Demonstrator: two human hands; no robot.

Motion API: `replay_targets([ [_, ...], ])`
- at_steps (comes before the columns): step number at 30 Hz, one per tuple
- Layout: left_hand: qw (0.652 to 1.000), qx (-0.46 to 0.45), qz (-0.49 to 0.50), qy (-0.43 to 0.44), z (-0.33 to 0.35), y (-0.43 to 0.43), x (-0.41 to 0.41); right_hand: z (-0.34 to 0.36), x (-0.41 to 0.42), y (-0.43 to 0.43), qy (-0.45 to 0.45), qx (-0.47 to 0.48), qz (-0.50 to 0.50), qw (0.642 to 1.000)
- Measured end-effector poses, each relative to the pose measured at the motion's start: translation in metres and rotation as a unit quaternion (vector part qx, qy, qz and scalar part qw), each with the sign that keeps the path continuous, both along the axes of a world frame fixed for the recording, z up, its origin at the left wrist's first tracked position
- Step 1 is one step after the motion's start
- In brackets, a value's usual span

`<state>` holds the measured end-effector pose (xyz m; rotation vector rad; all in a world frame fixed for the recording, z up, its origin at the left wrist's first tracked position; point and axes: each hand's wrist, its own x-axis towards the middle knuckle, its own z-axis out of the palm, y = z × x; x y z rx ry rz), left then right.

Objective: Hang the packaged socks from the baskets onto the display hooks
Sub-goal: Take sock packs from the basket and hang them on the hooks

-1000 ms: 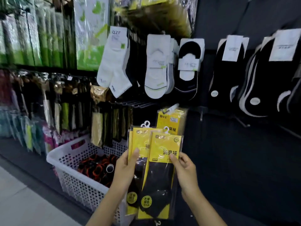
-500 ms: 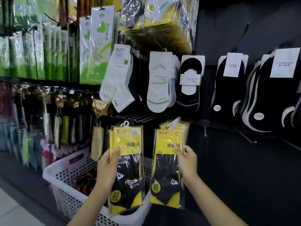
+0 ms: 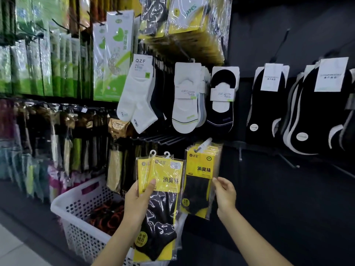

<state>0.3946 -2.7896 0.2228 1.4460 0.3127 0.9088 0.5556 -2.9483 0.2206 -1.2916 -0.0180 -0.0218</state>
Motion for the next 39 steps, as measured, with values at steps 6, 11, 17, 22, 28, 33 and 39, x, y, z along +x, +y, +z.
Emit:
replay_targets([
  [6, 0.999, -0.03, -0.034, 0.016, -0.002, -0.025, 0.009, 0.013, -0.045, -0.002, -0.072, -0.054, 0.182, 0.979],
  [11, 0.998, -0.025, -0.05, 0.01, 0.002, -0.036, 0.012, 0.02, -0.057, -0.003, -0.095, -0.042, 0.213, 0.971],
  [17, 1.0, -0.008, -0.011, 0.016, 0.009, -0.018, 0.003, 0.025, -0.047, -0.014, -0.15, -0.053, 0.125, 0.979],
  [22, 1.0, 0.004, 0.011, 0.008, 0.012, -0.005, -0.003, 0.039, -0.032, -0.009, -0.185, -0.082, 0.073, 0.977],
  [28, 0.999, 0.029, 0.032, 0.014, 0.014, 0.006, -0.003, 0.043, -0.017, 0.01, -0.182, -0.117, 0.07, 0.974],
  [33, 0.998, 0.044, 0.04, 0.01, 0.01, 0.012, 0.0, 0.035, -0.006, 0.017, -0.17, -0.133, 0.036, 0.976],
  [39, 0.999, 0.03, 0.029, 0.01, 0.008, 0.013, 0.003, 0.028, 0.01, 0.024, -0.101, -0.125, 0.015, 0.987],
])
